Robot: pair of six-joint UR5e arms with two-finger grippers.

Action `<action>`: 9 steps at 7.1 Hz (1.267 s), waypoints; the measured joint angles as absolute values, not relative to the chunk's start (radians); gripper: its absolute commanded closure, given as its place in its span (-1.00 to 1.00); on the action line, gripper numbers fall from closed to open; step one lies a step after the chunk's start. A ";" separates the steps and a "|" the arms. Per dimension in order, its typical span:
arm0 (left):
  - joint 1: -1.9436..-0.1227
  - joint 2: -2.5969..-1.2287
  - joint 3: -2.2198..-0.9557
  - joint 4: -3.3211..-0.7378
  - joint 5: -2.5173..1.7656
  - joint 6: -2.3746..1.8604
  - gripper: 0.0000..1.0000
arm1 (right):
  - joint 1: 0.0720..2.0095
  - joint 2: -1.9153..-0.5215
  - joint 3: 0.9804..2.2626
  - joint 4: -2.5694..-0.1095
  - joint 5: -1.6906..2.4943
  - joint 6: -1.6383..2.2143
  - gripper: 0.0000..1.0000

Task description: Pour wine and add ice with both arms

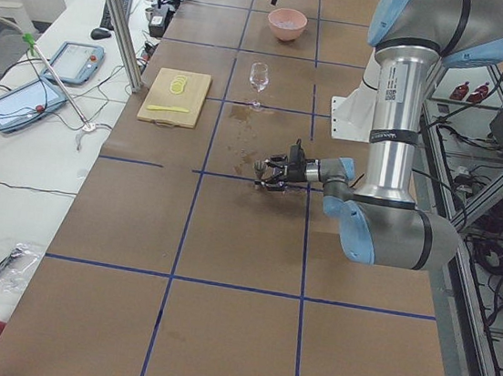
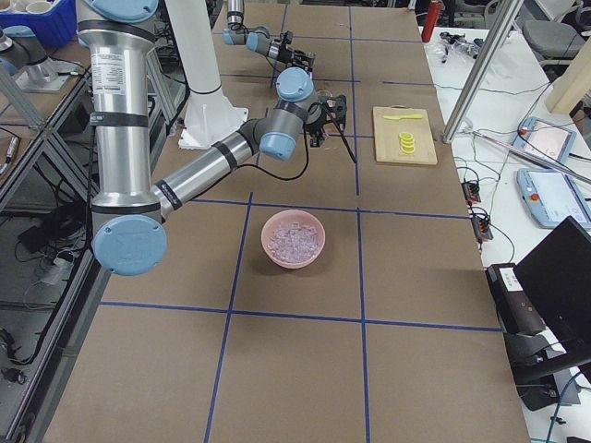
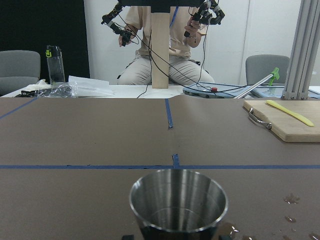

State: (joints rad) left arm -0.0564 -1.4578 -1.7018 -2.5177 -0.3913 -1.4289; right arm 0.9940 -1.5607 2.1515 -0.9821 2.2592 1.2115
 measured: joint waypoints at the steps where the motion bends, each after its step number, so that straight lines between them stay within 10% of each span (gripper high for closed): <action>1: -0.058 -1.457 -1.730 -2.520 -0.434 -1.417 -1.00 | 0.994 -1.552 2.152 -0.983 2.259 1.220 1.00; 9: -0.057 -1.231 -2.005 -2.471 -0.903 -1.328 -1.00 | 0.990 -1.491 2.150 -0.985 2.247 1.259 1.00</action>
